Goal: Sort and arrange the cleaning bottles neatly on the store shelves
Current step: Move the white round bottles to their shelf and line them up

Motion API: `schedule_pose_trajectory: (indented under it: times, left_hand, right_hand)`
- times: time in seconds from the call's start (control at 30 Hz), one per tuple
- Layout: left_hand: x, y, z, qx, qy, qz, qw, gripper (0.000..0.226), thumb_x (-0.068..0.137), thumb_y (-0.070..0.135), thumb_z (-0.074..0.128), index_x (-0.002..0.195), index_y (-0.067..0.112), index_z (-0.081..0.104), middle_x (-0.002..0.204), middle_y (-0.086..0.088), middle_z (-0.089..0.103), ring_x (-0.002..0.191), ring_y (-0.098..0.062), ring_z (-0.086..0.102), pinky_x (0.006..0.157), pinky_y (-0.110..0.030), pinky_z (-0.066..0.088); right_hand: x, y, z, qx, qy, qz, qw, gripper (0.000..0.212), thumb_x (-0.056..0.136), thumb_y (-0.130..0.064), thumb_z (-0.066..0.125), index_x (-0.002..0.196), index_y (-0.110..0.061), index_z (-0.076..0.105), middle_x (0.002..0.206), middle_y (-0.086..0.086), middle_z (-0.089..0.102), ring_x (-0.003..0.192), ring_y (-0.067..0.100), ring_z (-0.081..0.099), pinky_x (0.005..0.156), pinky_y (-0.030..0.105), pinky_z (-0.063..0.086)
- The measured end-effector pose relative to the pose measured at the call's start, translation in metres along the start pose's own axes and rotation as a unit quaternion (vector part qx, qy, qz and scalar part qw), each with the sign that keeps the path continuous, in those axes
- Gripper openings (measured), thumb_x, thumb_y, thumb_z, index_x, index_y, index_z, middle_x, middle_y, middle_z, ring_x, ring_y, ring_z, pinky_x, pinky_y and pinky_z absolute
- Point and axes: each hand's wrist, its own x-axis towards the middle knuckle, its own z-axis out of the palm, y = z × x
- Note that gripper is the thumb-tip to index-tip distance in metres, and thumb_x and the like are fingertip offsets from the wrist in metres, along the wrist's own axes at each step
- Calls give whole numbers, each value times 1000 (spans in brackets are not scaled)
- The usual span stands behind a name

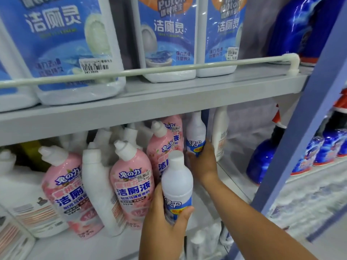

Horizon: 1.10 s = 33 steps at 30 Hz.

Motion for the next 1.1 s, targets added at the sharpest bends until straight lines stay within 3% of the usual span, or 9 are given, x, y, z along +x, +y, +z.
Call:
schedule_pose_trajectory:
  times: [0.17,0.27,0.4,0.47,0.57,0.67,0.73,0.83,1.1]
  left_hand:
    - [-4,7,-2,-10,-12,-5,1000,90,75,26,89,138,64,38,142,33,53,128,5,56,109,-37,49]
    - [-6,11,-2,-16,-9,-23,1000,89,77,24,88,138,65,37,141,34,53,128,7,54,110,-38,48]
    - [-12,20,4,-28,27,-65,997,80,67,43,88,129,70,44,135,30,60,123,1,61,106,-43,52]
    - [-17,25,5,-26,43,-77,996,77,68,38,90,124,70,48,129,31,63,119,2,63,104,-40,53]
    - [-32,30,-1,-22,50,-99,994,77,71,17,92,127,55,55,124,32,67,115,6,64,101,-30,55]
    - [-57,38,-17,-7,89,-136,987,75,69,7,91,122,48,59,114,35,69,107,11,65,87,-13,54]
    - [-79,37,-35,-3,139,-168,976,72,66,5,90,117,47,62,107,31,72,102,9,67,82,-13,53]
    - [-118,34,-72,0,208,-201,957,65,67,1,88,115,40,66,106,20,76,103,-1,71,87,-25,55]
    - [-223,34,-206,34,358,-210,909,49,75,7,86,115,30,70,105,15,78,100,-7,73,87,-31,55]
  right_hand:
    - [-62,1,-61,-16,-33,-5,999,45,82,-26,82,116,-31,53,107,-14,65,90,-8,63,69,8,46]
    - [-95,5,-90,-25,-78,-9,997,56,79,-29,85,123,-35,51,117,-20,61,101,-14,58,79,11,48]
    - [-113,10,-107,19,-154,-15,988,69,79,-24,85,133,-45,47,122,-29,63,110,-7,61,88,13,50]
    - [-113,11,-110,28,-171,-13,985,66,79,-25,85,130,-49,49,120,-29,66,109,-5,63,91,19,52]
    - [-118,12,-111,27,-200,-7,979,59,76,-29,87,123,-47,57,115,-27,69,105,-2,65,90,27,54]
    - [-131,8,-108,38,-248,-12,968,59,72,-18,90,116,-46,61,108,-32,70,99,-8,66,83,16,54]
    - [-143,1,-100,50,-294,-21,954,64,70,-14,91,117,-44,61,107,-35,69,98,-10,66,80,9,51]
    - [-166,-13,-81,61,-360,-21,931,65,69,-18,91,122,-41,62,113,-32,69,102,-7,67,85,18,50]
    - [-271,-71,-20,51,-474,-45,878,60,70,-35,90,122,-45,62,115,-27,70,106,-1,66,97,37,54]
